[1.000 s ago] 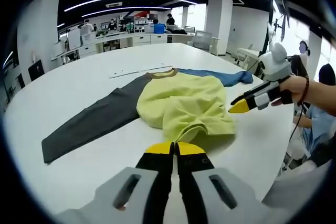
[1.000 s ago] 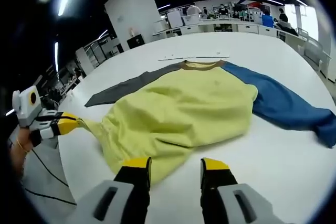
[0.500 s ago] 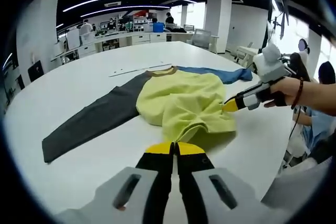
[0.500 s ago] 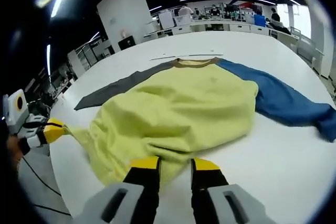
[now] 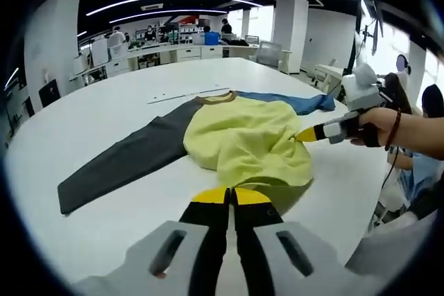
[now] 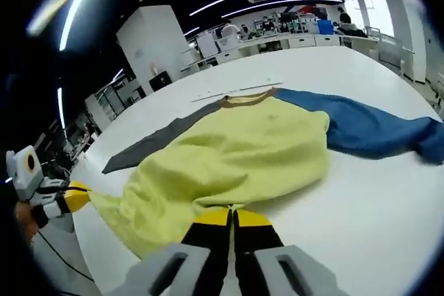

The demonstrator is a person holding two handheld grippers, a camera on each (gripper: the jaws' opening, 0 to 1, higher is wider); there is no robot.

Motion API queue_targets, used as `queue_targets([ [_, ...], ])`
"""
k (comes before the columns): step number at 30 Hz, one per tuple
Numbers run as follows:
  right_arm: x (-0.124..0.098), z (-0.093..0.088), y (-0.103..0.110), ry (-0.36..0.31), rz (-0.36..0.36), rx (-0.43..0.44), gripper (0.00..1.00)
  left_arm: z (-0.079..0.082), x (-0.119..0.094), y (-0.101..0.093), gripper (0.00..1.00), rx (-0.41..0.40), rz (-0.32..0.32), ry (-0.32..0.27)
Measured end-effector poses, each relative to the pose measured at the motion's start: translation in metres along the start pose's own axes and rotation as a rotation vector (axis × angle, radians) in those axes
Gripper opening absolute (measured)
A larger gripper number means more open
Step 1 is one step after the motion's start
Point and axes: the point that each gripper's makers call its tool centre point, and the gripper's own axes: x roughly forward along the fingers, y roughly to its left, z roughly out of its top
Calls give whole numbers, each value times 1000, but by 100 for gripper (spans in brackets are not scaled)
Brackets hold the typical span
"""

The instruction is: Fold the garment on the visible template until the final outline fits inside the template.

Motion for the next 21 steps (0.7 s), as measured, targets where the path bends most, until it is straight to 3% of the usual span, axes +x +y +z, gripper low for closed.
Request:
queue_targets([
  [4, -11, 14, 8, -59, 13, 36, 0, 2, -2, 1, 0, 5, 4, -8],
  [10, -19, 45, 26, -99, 35, -11, 0, 7, -8, 2, 0, 13, 12, -22],
  [15, -14, 68, 38, -89, 43, -97, 0, 10, -11, 7, 0, 9, 21, -33],
  [21, 6, 88, 50, -59, 68, -124, 0, 13, -14, 18, 0, 2, 41, -43],
])
